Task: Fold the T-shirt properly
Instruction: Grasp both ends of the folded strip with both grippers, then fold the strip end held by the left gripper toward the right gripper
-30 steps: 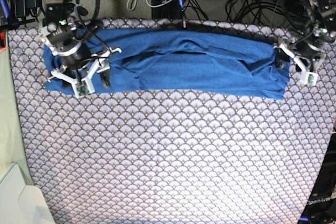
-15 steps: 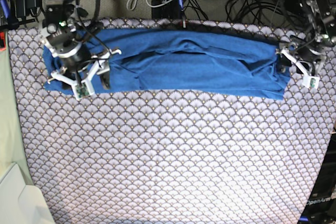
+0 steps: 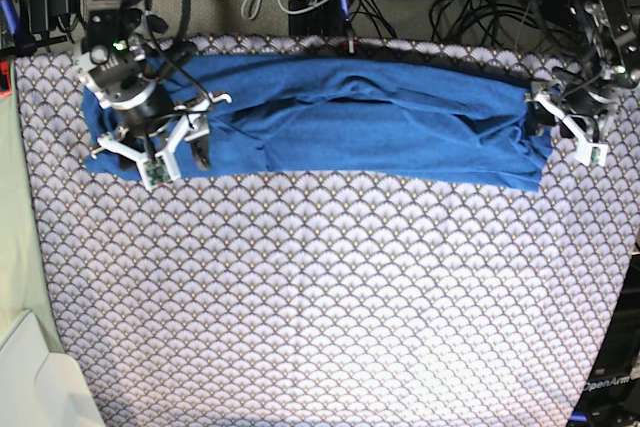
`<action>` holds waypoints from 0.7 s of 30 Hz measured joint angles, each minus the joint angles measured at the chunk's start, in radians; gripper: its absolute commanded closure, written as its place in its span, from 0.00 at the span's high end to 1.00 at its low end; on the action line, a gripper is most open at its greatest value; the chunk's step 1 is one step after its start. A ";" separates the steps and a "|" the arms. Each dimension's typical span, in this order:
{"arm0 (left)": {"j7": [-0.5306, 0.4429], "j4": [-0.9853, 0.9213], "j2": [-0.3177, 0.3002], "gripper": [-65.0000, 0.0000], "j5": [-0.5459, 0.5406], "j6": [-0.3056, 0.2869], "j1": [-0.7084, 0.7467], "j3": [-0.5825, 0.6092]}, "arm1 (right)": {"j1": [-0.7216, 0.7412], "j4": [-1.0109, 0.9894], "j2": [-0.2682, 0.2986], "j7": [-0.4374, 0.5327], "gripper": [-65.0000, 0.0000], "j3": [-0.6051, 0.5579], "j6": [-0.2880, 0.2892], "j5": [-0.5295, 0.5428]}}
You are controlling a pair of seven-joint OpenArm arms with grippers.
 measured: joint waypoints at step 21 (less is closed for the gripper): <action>0.037 0.243 0.042 0.00 0.019 0.008 0.012 -0.002 | -0.001 -0.087 -0.003 0.003 0.51 0.000 0.000 0.000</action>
